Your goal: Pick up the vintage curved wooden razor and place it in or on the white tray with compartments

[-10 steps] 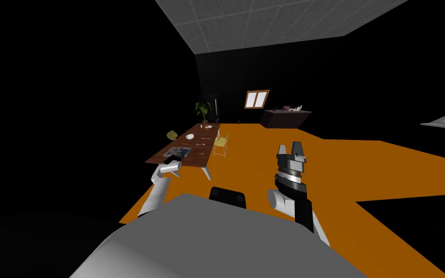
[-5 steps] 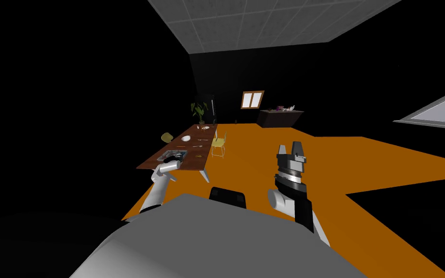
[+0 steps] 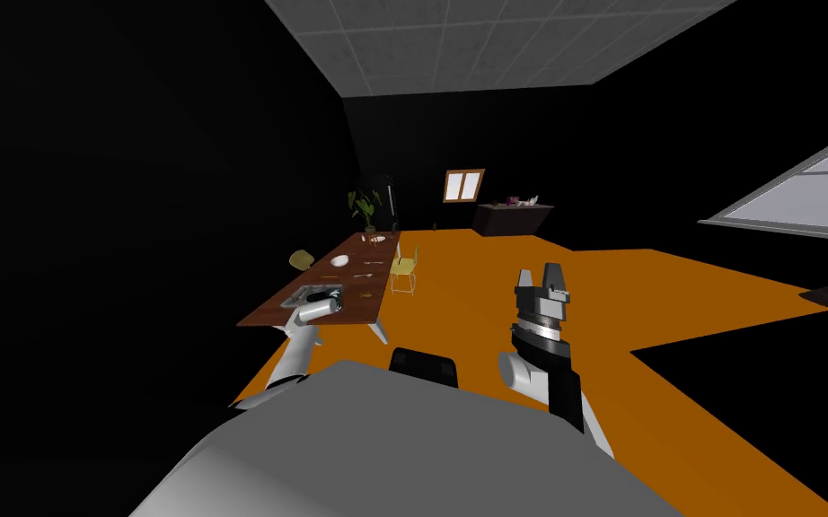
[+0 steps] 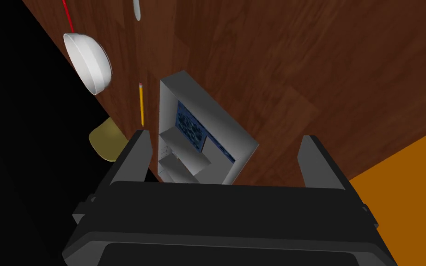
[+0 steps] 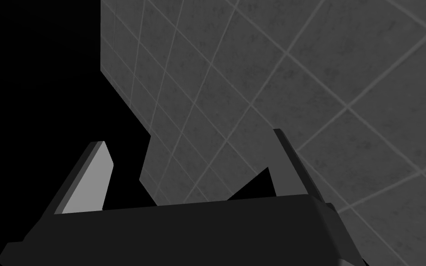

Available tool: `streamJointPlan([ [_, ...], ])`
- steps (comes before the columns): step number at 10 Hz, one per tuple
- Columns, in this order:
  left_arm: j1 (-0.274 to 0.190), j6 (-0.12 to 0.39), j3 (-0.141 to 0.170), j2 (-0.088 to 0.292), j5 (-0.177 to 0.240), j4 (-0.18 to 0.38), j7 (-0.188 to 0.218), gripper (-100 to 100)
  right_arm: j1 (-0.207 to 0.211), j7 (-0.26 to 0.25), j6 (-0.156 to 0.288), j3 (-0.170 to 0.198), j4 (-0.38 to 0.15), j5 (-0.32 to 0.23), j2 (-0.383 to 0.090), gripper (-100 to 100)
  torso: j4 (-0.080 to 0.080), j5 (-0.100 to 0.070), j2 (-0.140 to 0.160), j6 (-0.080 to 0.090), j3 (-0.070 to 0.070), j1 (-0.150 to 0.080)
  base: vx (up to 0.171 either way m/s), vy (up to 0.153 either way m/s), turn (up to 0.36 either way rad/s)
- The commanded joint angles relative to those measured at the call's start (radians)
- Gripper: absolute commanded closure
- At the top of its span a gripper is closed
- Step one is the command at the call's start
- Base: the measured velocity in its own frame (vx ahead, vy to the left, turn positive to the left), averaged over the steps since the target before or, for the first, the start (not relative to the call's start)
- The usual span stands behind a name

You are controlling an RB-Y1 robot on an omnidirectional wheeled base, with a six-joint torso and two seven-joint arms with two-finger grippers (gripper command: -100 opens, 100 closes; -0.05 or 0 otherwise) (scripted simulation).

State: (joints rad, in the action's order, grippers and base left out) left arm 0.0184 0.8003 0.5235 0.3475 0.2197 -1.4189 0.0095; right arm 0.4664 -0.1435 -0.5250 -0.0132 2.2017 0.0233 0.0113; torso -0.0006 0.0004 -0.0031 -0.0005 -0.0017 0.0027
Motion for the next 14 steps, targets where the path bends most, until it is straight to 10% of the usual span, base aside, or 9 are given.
streamJointPlan([
  [1,-0.011,0.021,0.004,0.006,0.012,0.029,-0.012,-100,0.0,0.0,0.0,0.0,0.0,0.0,0.0,0,0.0,0.0,0.0,0.0,0.0,0.0,0.051,0.04,-0.058],
  [14,-0.111,0.33,0.054,0.039,0.139,0.299,-0.151,-100,0.0,0.0,0.0,0.0,0.0,0.0,0.0,0,0.0,0.0,-0.001,0.0,-0.001,0.002,0.065,0.056,-0.101],
])
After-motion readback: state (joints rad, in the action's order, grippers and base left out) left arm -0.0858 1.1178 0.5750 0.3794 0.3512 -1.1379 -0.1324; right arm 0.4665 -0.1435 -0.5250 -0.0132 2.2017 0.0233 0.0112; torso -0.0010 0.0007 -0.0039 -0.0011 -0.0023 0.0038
